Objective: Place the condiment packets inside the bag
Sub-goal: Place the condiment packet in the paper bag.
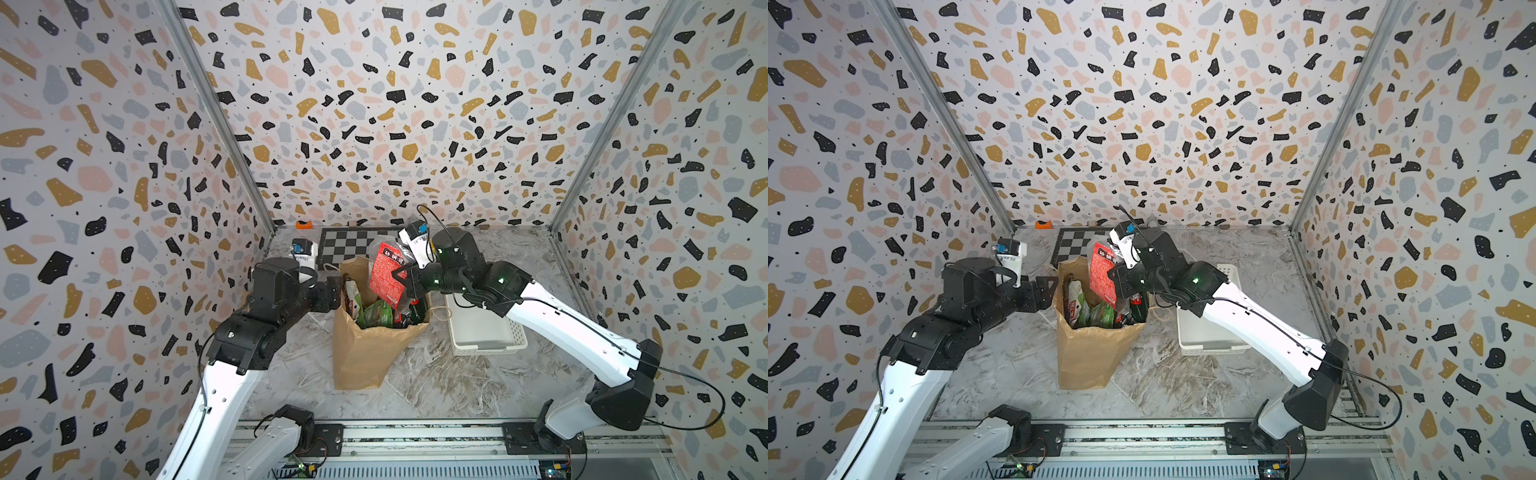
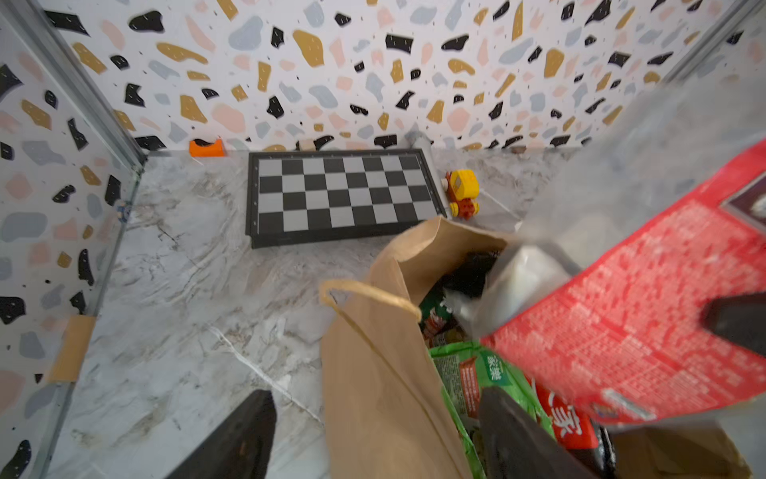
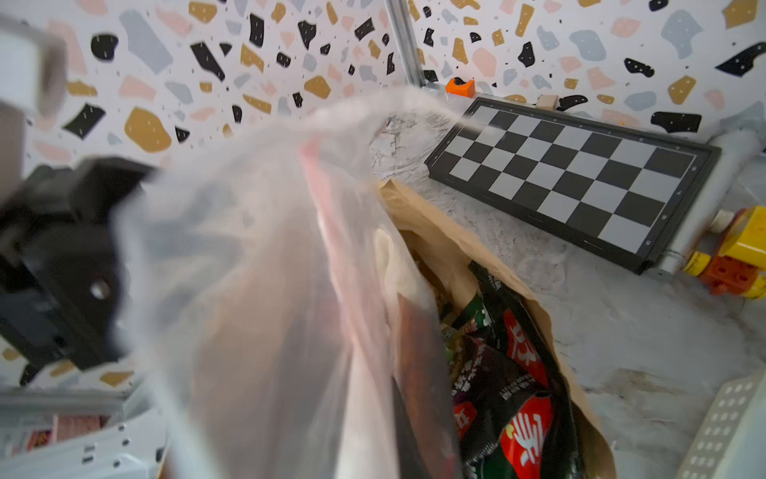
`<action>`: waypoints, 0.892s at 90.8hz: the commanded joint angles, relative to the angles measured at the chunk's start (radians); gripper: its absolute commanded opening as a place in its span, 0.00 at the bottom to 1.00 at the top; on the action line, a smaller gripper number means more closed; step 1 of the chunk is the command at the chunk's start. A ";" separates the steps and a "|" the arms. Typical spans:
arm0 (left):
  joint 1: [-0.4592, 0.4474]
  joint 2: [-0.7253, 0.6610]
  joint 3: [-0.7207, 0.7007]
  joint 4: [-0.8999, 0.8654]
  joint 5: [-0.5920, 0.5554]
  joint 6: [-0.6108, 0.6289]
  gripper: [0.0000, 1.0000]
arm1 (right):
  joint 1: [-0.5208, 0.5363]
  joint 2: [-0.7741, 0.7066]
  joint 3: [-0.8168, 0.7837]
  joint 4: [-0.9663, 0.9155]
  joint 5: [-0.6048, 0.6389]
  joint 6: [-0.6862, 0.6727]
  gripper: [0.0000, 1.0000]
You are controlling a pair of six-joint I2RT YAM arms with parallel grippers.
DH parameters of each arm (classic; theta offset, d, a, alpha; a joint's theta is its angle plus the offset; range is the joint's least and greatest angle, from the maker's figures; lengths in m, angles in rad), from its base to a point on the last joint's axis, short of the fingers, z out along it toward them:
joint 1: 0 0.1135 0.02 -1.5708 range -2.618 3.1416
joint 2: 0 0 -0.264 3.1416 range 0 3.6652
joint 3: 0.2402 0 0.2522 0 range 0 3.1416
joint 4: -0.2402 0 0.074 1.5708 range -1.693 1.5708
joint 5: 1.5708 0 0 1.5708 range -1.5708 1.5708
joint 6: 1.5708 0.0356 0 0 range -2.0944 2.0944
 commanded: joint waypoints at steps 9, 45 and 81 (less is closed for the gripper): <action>0.000 0.001 -0.025 0.017 0.049 -0.043 0.56 | 0.046 -0.011 -0.085 0.358 0.031 0.328 0.00; 0.000 -0.013 -0.040 0.045 0.015 -0.059 0.00 | 0.122 0.022 -0.224 0.677 0.075 0.599 0.00; 0.000 -0.027 -0.052 0.057 0.006 -0.047 0.00 | 0.208 0.147 -0.310 0.730 0.165 0.742 0.00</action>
